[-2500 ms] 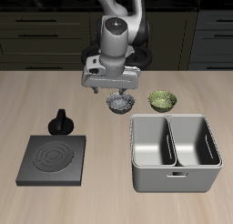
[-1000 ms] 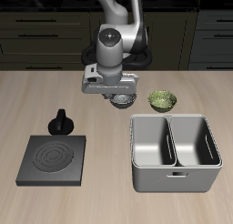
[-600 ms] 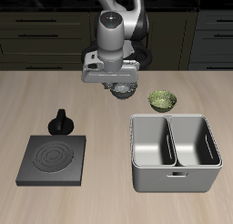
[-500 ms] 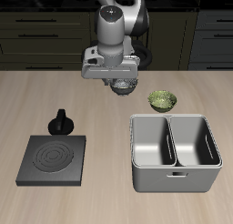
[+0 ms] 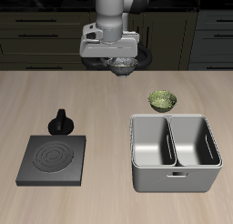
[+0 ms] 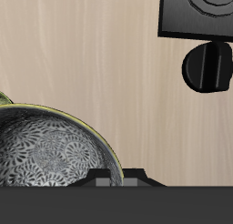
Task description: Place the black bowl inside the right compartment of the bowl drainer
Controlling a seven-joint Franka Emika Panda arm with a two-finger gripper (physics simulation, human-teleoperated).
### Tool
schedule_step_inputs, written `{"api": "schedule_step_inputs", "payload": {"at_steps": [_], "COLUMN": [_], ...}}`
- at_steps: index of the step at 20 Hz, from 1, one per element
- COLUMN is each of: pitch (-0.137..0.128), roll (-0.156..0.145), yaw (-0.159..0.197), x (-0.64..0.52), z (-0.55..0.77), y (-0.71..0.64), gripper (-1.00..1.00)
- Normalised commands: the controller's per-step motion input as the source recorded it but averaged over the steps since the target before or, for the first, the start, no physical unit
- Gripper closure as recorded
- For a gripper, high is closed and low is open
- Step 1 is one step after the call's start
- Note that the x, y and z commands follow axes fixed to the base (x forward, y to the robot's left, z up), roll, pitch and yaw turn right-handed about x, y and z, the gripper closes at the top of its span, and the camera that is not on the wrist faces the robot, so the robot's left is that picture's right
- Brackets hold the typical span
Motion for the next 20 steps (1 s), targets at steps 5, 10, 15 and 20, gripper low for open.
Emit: {"api": "schedule_step_inputs", "payload": {"at_steps": [5,10,15,20], "pitch": [-0.058,-0.012,-0.022,-0.008], "roll": [0.005,0.004,0.006,0.006], "yaw": [0.014,0.015,0.028,-0.005], "x": [-0.08,-0.02,0.22,0.27], "z": [0.39,0.15,0.29,0.26], "y": [0.00,-0.02,0.02,-0.04], "gripper": [1.00,1.00,1.00,1.00]}}
